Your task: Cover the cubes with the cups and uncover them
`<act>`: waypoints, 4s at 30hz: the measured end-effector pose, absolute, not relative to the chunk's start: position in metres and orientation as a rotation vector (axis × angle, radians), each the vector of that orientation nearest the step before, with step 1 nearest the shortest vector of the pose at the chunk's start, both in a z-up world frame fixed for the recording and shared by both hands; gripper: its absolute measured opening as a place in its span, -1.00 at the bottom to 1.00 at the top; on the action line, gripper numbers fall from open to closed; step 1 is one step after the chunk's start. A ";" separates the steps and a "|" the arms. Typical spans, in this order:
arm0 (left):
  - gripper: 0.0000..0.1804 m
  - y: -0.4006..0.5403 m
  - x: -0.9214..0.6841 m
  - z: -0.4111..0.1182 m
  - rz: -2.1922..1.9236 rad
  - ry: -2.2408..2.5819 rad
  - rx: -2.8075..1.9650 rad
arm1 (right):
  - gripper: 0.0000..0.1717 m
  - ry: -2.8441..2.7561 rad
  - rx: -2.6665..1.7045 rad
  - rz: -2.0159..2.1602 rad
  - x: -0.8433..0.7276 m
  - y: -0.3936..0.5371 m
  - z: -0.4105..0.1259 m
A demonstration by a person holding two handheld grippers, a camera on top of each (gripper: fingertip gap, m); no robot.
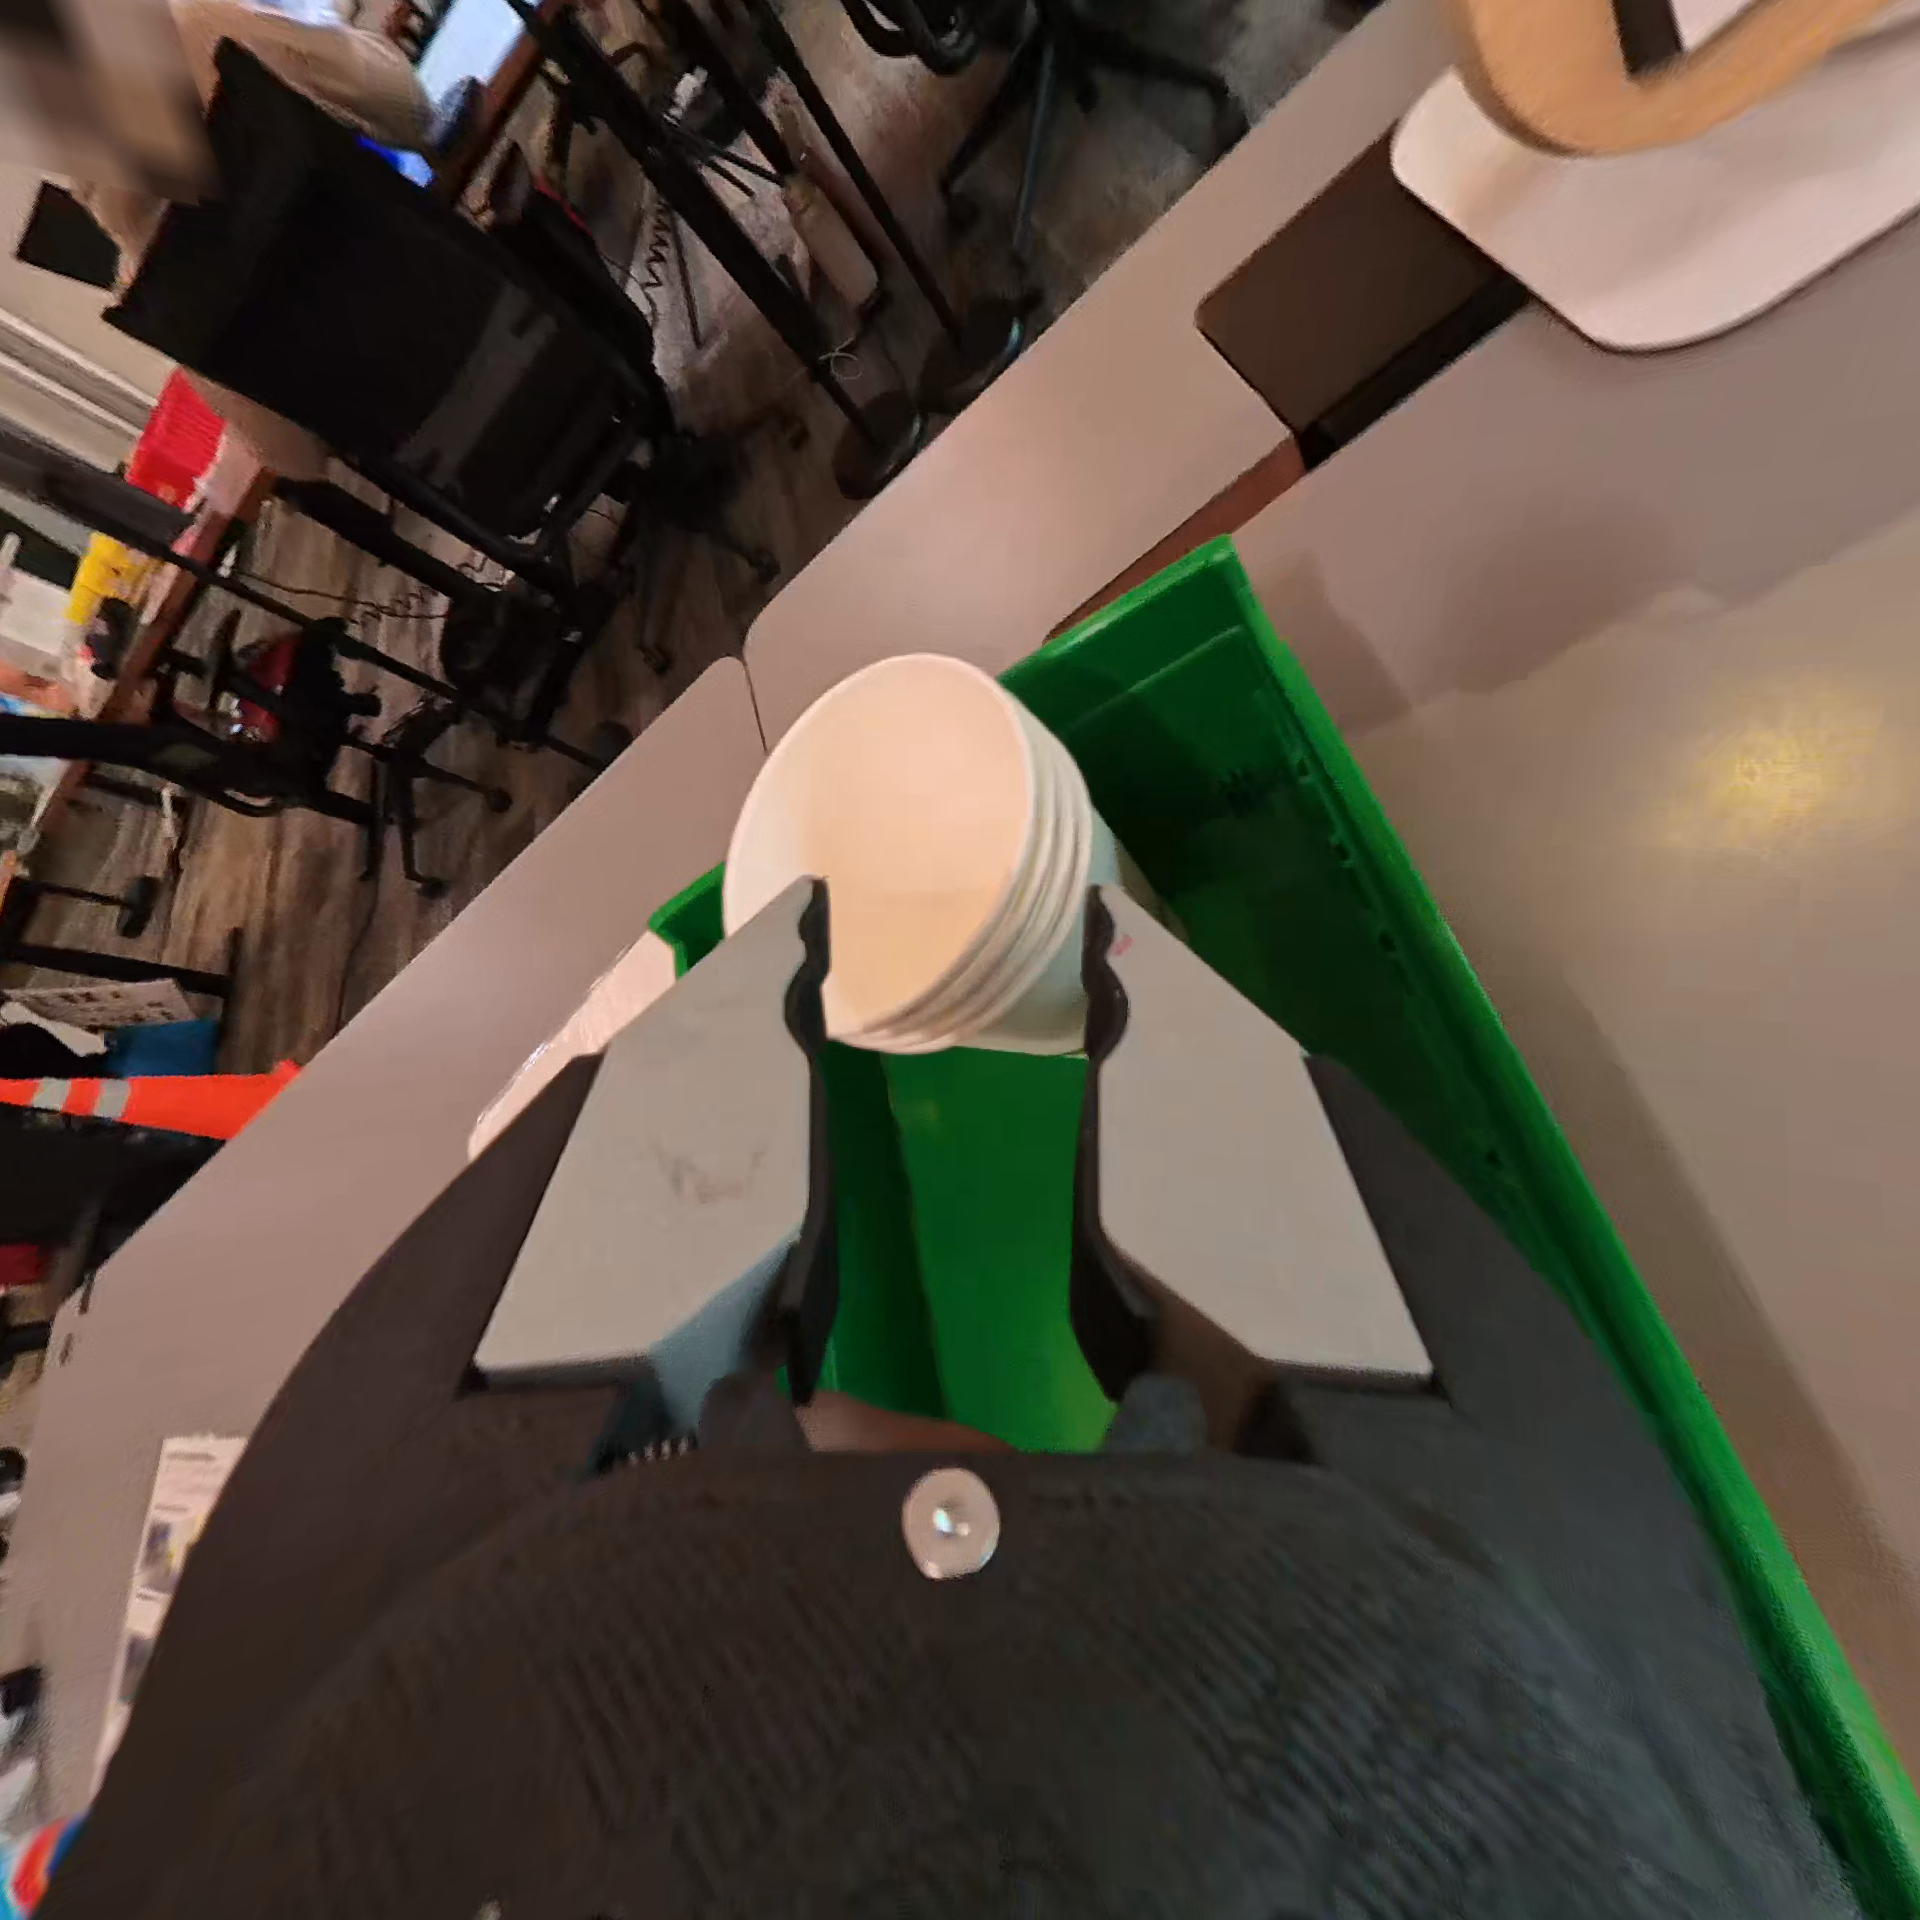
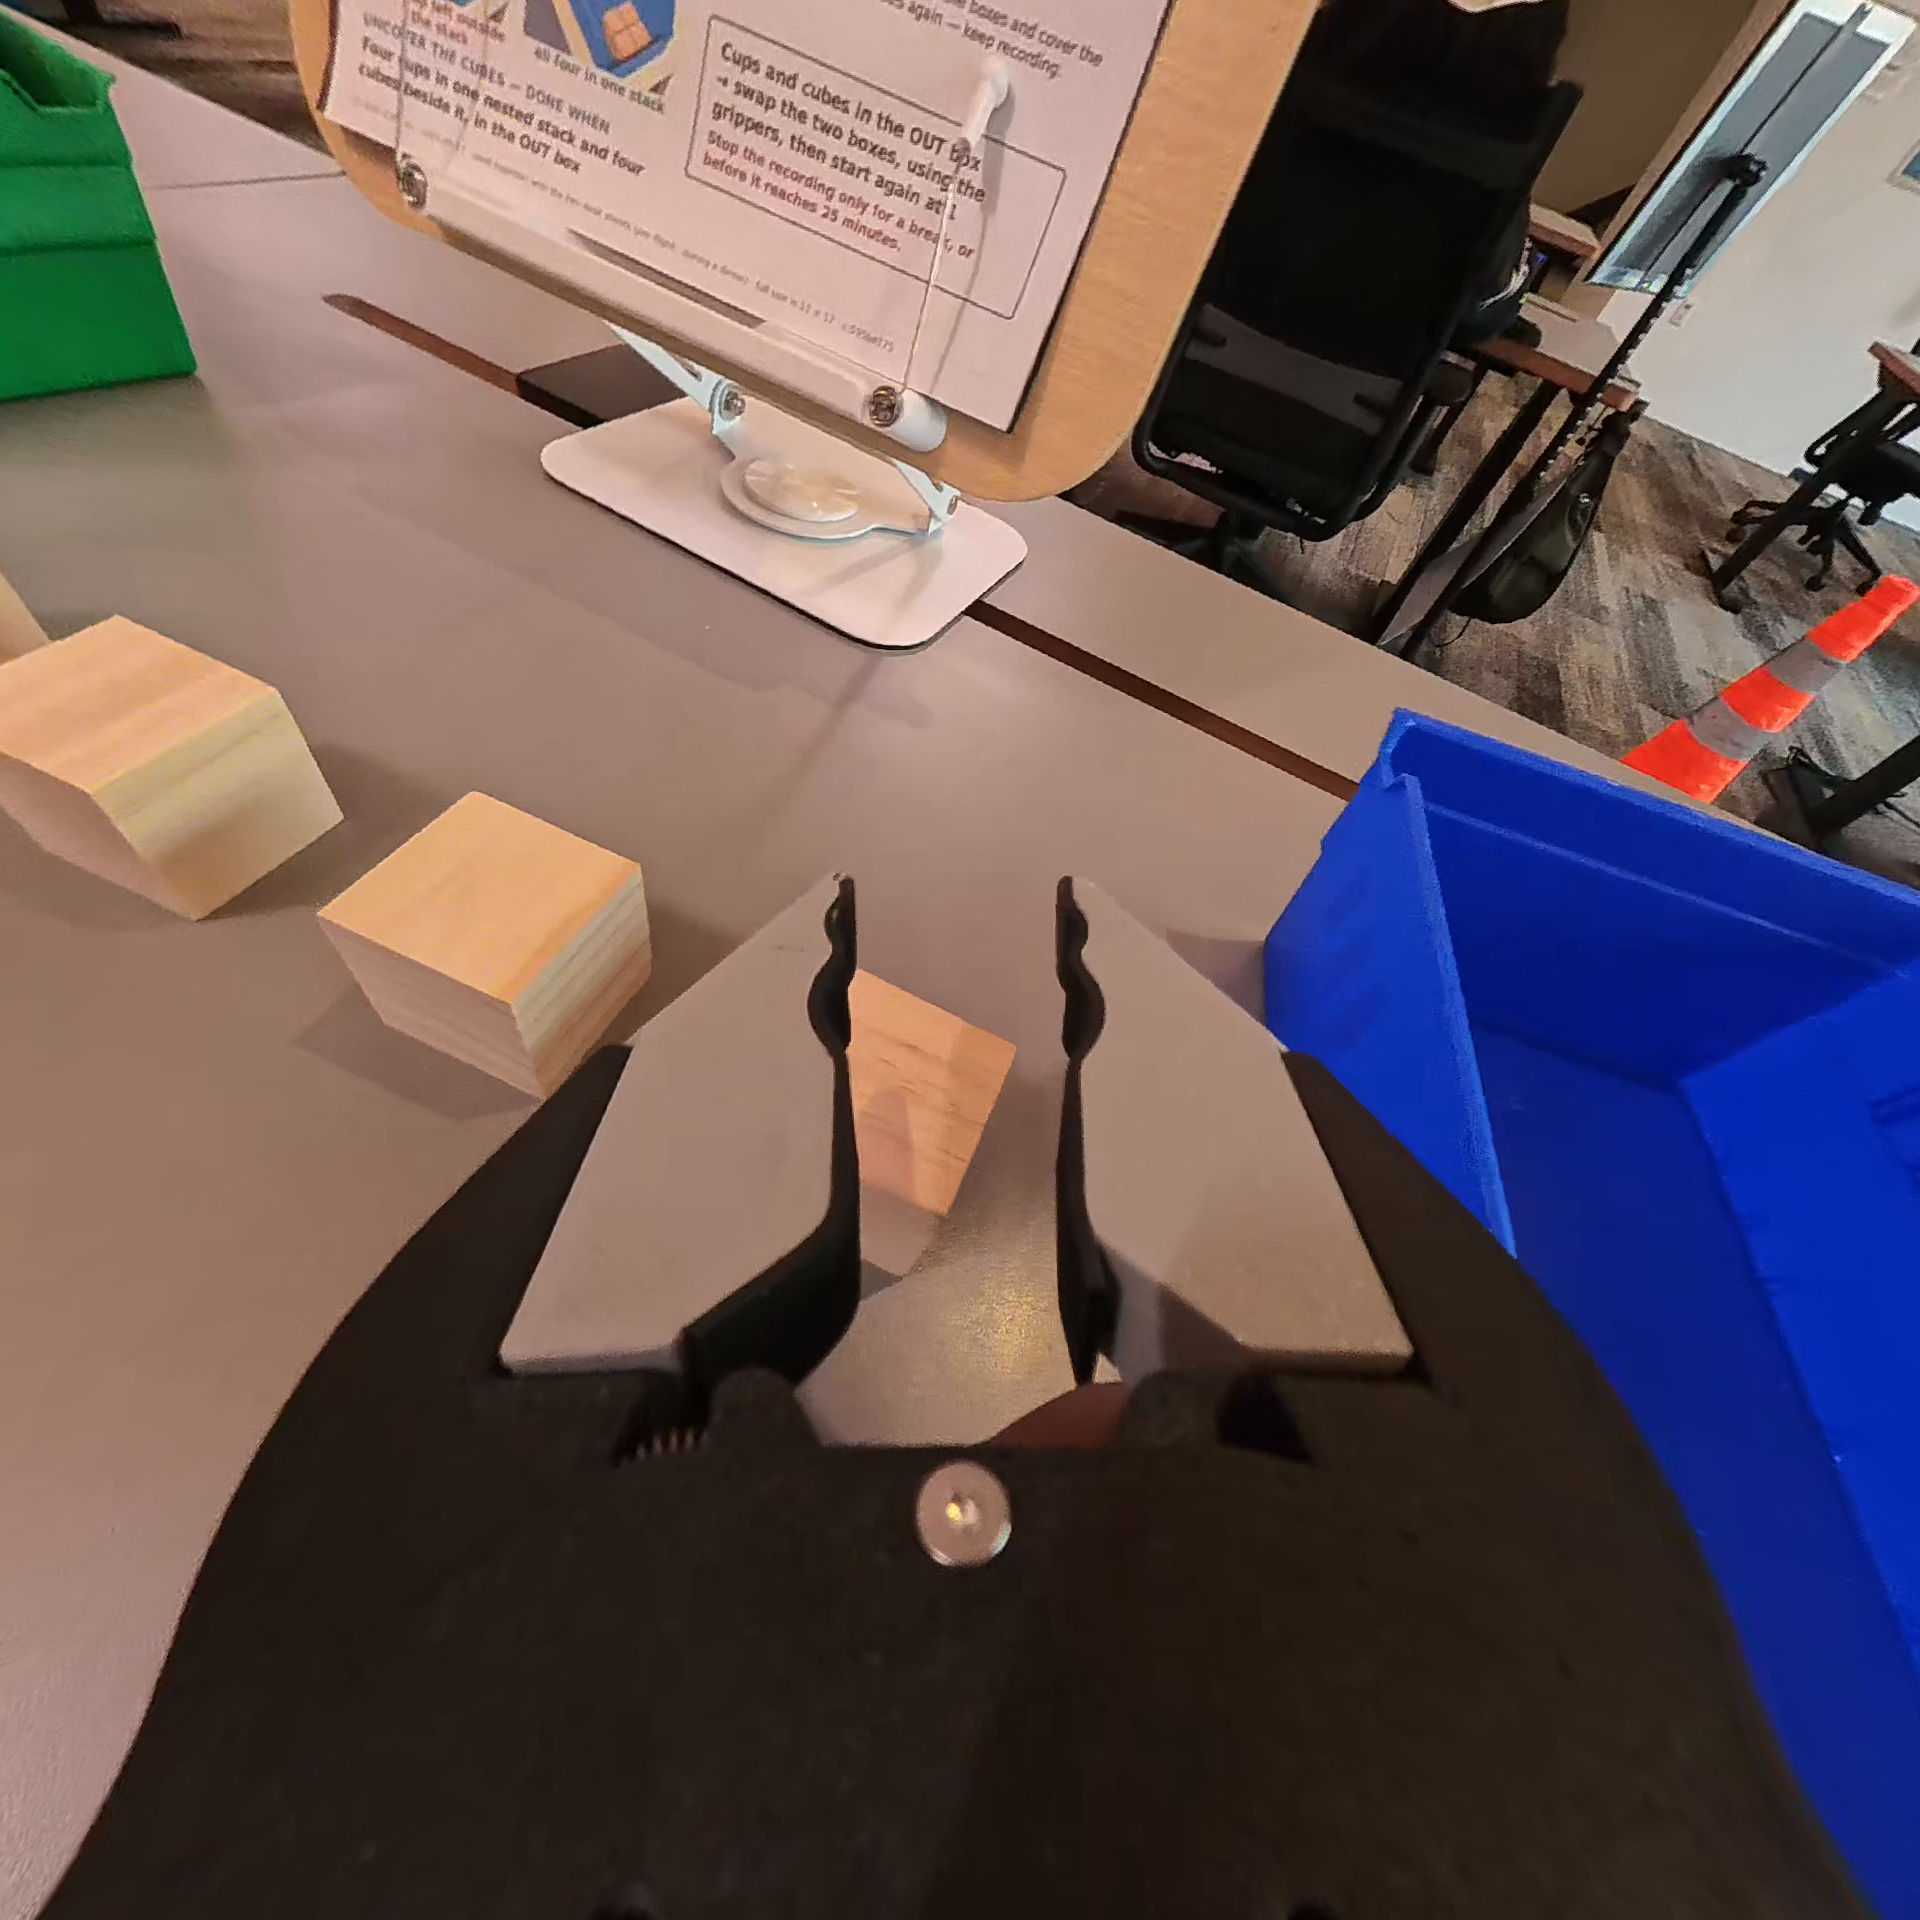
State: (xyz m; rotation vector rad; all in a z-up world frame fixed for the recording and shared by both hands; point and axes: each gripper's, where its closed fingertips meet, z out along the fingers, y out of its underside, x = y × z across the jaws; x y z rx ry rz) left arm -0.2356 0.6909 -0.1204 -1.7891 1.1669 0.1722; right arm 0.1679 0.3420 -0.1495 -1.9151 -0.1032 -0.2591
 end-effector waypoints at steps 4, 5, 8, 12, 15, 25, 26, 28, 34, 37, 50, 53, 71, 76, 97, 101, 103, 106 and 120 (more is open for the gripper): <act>-0.38 0.691 -0.237 -0.167 0.238 1.390 -1.948 | -0.58 -0.147 -1.911 -0.267 0.159 0.342 -0.148; -0.28 0.698 -0.242 -0.170 0.323 1.407 -1.931 | -0.58 -0.158 -1.907 -0.272 0.157 0.341 -0.146; -0.55 0.702 -0.246 -0.168 0.415 1.459 -1.903 | -0.59 -0.180 -1.885 -0.289 0.152 0.339 -0.140; -0.90 0.689 -0.253 -0.157 0.412 1.529 -1.951 | -0.58 -0.196 -1.875 -0.268 0.146 0.337 -0.137; -0.98 0.674 -0.270 -0.151 0.451 1.631 -1.917 | -0.58 -0.207 -1.876 -0.270 0.144 0.336 -0.137; -0.95 0.580 -0.321 -0.157 0.280 2.040 -1.968 | -0.57 -0.241 -1.893 -0.252 0.135 0.338 -0.142; -0.94 0.576 -0.320 -0.157 0.269 2.054 -1.941 | -0.57 -0.241 -1.896 -0.251 0.135 0.338 -0.143; -0.93 0.574 -0.319 -0.158 0.272 2.063 -1.895 | -0.57 -0.239 -1.901 -0.248 0.135 0.338 -0.145; -0.67 0.579 -0.326 -0.166 0.335 2.057 -1.878 | -0.56 -0.226 -1.909 -0.240 0.139 0.338 -0.146; -0.63 0.578 -0.321 -0.160 0.303 2.037 -1.860 | -0.56 -0.227 -1.913 -0.243 0.139 0.338 -0.147; -0.86 0.570 -0.321 -0.138 0.268 2.015 -1.794 | -0.55 -0.257 -1.932 -0.257 0.134 0.340 -0.153; -0.92 0.569 -0.321 -0.139 0.257 2.021 -1.795 | -0.55 -0.253 -1.933 -0.253 0.135 0.340 -0.153; -0.98 0.568 -0.330 -0.132 0.290 2.020 -1.799 | -0.55 -0.264 -1.944 -0.259 0.134 0.340 -0.156; -0.99 0.571 -0.329 -0.126 0.291 1.995 -1.779 | -0.55 -0.277 -1.948 -0.265 0.132 0.340 -0.157; -0.99 0.524 -0.253 0.030 0.621 1.533 -1.111 | -0.54 -0.266 -1.940 -0.243 0.130 0.341 -0.157; -0.99 0.499 -0.224 0.055 0.627 1.436 -1.074 | -0.38 -0.338 -1.871 -0.103 0.106 0.338 -0.145; -0.99 0.479 -0.200 0.067 0.514 1.373 -1.061 | -0.35 -0.379 -1.801 0.012 0.086 0.334 -0.132; -0.99 0.435 -0.156 0.074 0.219 1.331 -1.002 | -0.32 -0.415 -1.689 0.253 0.051 0.325 -0.110; -0.99 0.293 -0.077 0.014 -0.552 1.148 -0.761 | 0.07 -0.343 -1.194 1.437 -0.029 0.286 -0.044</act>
